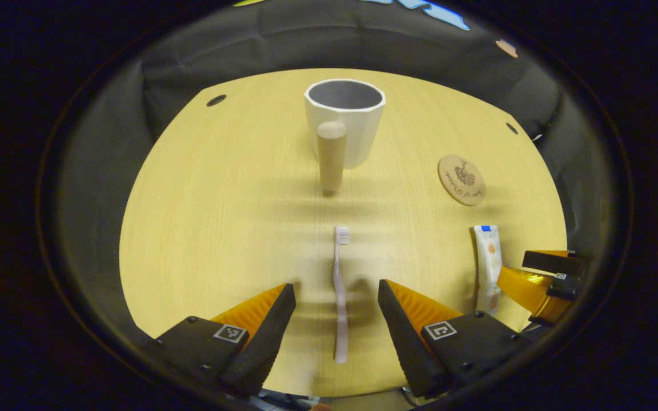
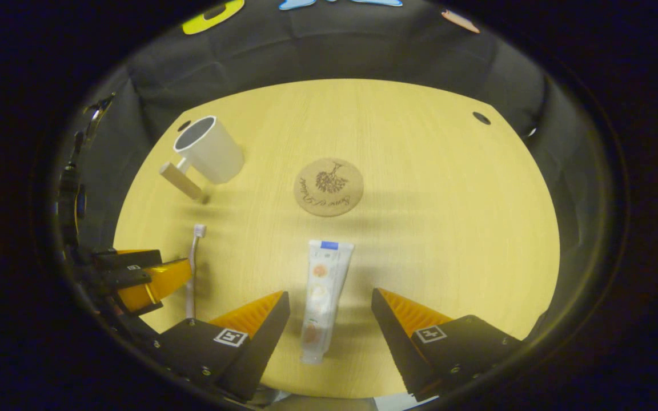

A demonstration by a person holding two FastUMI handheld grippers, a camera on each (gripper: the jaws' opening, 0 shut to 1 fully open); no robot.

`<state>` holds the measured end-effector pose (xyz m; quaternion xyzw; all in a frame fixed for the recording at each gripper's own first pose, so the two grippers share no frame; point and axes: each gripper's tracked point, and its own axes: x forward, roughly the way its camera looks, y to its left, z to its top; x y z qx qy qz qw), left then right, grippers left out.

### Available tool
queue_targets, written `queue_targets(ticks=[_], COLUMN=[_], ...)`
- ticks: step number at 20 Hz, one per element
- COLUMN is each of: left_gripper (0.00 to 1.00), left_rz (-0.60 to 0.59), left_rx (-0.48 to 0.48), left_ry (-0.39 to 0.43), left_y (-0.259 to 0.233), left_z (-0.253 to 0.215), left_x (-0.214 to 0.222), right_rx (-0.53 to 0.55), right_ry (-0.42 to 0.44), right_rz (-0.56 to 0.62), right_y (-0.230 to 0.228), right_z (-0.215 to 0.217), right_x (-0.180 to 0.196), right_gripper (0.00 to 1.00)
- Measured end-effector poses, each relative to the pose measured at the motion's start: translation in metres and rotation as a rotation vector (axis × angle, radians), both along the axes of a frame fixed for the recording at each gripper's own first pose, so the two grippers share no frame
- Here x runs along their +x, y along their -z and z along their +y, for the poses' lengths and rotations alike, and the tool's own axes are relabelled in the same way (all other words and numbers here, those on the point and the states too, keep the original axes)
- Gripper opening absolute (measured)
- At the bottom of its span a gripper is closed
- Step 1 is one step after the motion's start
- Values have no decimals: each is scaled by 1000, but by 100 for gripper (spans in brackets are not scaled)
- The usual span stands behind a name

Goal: Put the toothbrush and toothpaste on the desktop into the cup, then pick up the cup and place it on the coaster on the desktop.

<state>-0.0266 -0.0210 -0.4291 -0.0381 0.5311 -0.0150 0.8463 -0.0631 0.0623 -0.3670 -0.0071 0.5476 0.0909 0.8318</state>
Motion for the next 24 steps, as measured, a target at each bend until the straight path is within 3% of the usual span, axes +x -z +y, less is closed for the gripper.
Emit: queue_targets(ticks=[14,23,24], left_gripper=[97,98,92], left_rz=[114,136,135], left_rx=[26,26,22], left_ry=[-25,-31,-30], left_y=[30,30,30], left_z=[8,8,8], left_x=[-14,-13,-13], right_rx=[-77,-97,-96], right_ry=[-44,100,108], right_rz=[103,189,192], right_y=[42,46,43], right_z=[1,-1,0], right_x=[-14,-18,-17], right_gripper=[89,93,93])
